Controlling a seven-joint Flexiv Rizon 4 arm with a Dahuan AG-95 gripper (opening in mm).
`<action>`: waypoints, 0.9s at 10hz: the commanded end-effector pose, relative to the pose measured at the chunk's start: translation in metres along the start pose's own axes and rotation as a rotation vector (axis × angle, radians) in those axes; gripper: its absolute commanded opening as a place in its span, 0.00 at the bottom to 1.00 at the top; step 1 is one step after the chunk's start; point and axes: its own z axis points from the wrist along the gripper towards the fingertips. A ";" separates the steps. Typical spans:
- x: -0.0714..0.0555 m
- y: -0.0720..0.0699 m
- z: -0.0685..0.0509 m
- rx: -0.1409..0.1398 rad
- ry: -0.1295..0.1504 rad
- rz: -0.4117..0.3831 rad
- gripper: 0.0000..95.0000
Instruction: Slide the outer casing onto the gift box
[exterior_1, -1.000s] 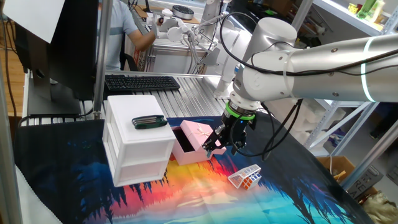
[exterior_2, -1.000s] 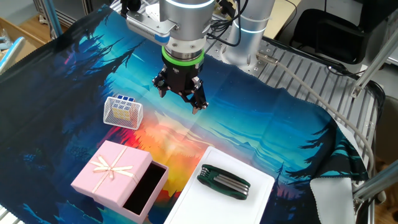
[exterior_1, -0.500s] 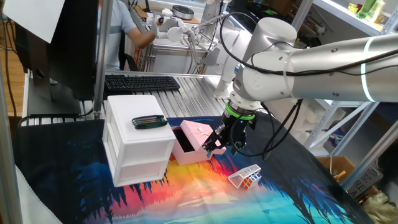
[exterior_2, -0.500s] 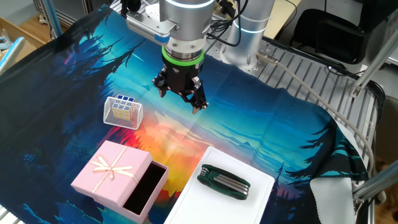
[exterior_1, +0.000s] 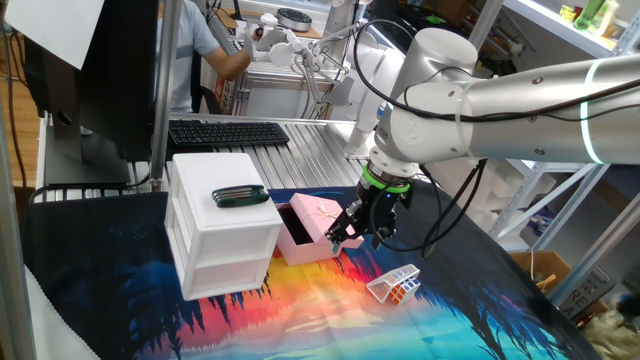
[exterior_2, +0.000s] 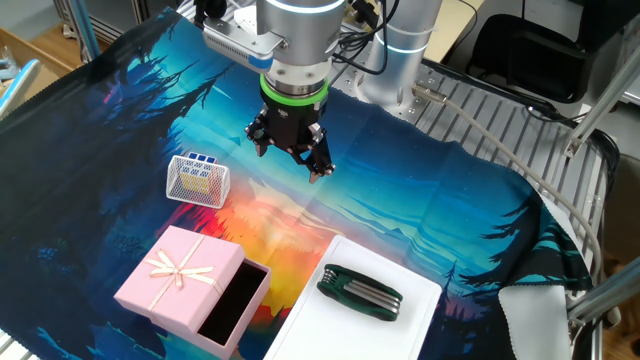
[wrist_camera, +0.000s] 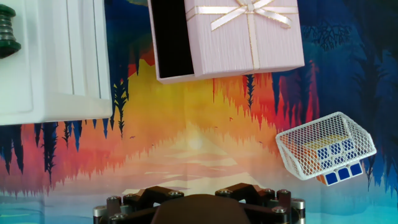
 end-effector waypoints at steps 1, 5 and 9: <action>0.000 0.000 0.000 0.048 -0.003 0.258 1.00; 0.000 0.001 0.000 0.040 -0.010 0.238 0.00; 0.001 0.002 -0.002 0.044 -0.021 0.235 0.00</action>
